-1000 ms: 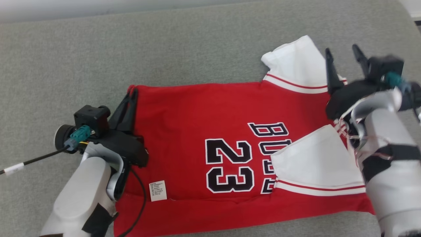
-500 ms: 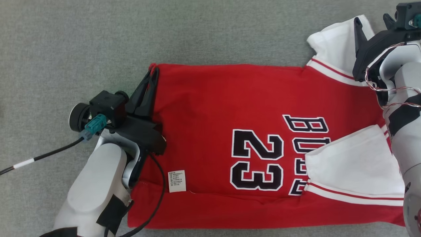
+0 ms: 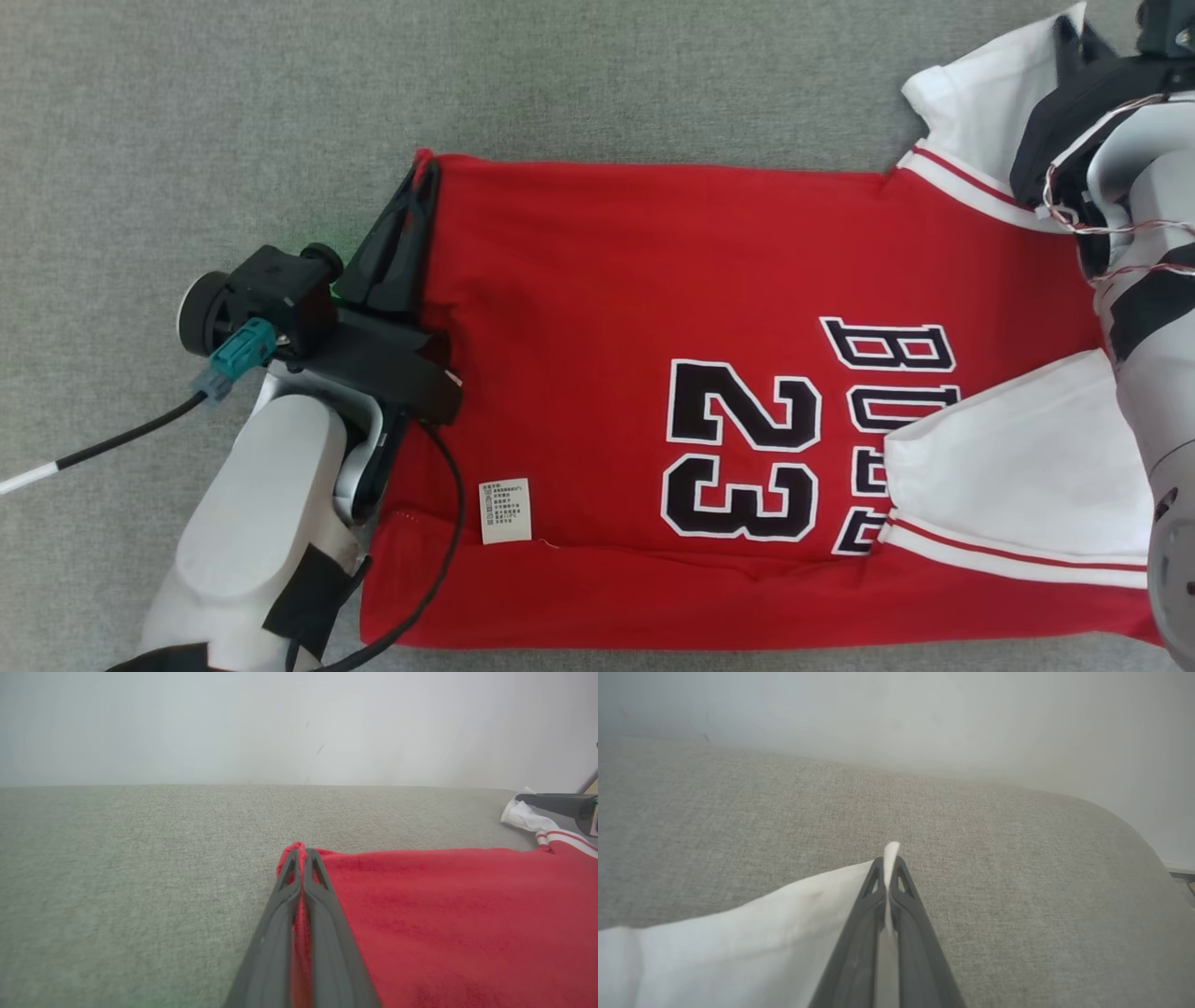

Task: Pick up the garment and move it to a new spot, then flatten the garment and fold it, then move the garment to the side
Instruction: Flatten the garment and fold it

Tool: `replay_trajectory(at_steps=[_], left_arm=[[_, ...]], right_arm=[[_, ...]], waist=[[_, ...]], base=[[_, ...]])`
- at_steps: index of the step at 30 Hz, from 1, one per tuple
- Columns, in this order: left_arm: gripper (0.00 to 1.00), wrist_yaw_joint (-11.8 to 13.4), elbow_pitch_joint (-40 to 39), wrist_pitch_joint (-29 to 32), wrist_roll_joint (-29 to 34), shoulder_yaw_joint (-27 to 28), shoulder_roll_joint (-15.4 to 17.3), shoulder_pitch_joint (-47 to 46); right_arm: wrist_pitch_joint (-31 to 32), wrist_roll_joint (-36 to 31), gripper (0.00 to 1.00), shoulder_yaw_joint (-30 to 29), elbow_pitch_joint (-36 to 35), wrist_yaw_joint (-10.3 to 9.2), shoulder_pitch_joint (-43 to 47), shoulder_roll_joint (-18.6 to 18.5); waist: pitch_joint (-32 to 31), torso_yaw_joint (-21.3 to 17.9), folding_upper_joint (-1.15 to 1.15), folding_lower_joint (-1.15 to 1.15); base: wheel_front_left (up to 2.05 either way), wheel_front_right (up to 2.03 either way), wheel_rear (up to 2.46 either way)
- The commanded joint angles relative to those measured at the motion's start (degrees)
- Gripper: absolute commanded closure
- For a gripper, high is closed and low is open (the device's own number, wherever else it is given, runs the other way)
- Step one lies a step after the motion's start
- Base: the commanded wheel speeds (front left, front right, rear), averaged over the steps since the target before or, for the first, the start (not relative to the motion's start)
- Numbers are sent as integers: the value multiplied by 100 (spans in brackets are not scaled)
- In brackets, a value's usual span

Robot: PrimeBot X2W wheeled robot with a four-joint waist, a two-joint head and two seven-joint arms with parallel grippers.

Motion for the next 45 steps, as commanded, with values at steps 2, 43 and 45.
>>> replay_trajectory(at_steps=[2, 43, 45], left_arm=[[100, -1, 165, -6, 47, 123, 111, 195], [100, -28, -721, -13, 175, 753, 273, 2337], [100, -28, -721, -13, 172, 746, 259, 2384]], right_arm=[[-286, -78, 100, -73, -83, -10, -101, -42], [-1288, 3938, 100, 862, -5030, -9, 6126, -99], [-1288, 3919, 100, 851, -5021, -9, 6181, -89]], waist=[[-80, -52, 0, 0], [-1773, -816, 0, 0], [-1785, -817, 0, 0]], base=[[0, 0, 0], [0, 0, 0], [0, 0, 0]])
